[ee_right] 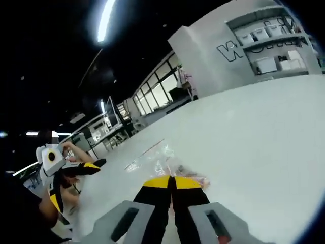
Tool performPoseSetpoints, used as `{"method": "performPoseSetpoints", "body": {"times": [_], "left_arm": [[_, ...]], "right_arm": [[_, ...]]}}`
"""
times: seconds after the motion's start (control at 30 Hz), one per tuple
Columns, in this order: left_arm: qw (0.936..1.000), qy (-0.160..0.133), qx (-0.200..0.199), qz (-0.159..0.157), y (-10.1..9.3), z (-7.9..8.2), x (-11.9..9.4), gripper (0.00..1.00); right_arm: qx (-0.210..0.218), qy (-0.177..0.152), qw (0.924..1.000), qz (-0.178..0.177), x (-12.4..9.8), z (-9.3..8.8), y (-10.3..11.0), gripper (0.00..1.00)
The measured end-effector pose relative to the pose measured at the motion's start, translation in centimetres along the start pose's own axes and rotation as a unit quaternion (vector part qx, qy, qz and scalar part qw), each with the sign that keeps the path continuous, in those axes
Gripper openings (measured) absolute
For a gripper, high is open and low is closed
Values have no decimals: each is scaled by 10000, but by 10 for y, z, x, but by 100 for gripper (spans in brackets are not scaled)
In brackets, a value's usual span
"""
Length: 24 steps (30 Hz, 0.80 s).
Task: Open the resealable bag by pulling the two sides of the seal apart until the entire bag opening is separated and visibly accessible.
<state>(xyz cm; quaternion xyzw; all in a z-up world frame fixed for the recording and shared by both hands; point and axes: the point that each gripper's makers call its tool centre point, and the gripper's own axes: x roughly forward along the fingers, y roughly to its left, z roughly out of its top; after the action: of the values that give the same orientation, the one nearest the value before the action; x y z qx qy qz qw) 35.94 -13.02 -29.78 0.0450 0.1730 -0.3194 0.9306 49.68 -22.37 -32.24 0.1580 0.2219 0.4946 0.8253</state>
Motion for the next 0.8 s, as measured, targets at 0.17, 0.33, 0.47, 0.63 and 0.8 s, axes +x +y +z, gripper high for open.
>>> {"method": "performPoseSetpoints", "body": {"times": [0.17, 0.33, 0.47, 0.63, 0.8], "left_arm": [[10000, 9, 14, -45, -3, 1, 2, 95], [10000, -22, 5, -73, -2, 3, 4, 95], [9999, -21, 7, -124, -4, 2, 7, 95], [9998, -80, -18, -165, -4, 4, 9, 93], [9998, -108, -21, -183, -5, 6, 10, 93]], "right_arm": [[250, -79, 9996, 100, -7, -3, 6, 0], [318, -126, 9993, 119, -12, -5, 11, 0], [476, -206, 9985, 152, -17, -6, 14, 0], [641, -269, 9974, 186, -23, -10, 18, 0], [803, -351, 9959, 233, -30, -12, 23, 0]]}}
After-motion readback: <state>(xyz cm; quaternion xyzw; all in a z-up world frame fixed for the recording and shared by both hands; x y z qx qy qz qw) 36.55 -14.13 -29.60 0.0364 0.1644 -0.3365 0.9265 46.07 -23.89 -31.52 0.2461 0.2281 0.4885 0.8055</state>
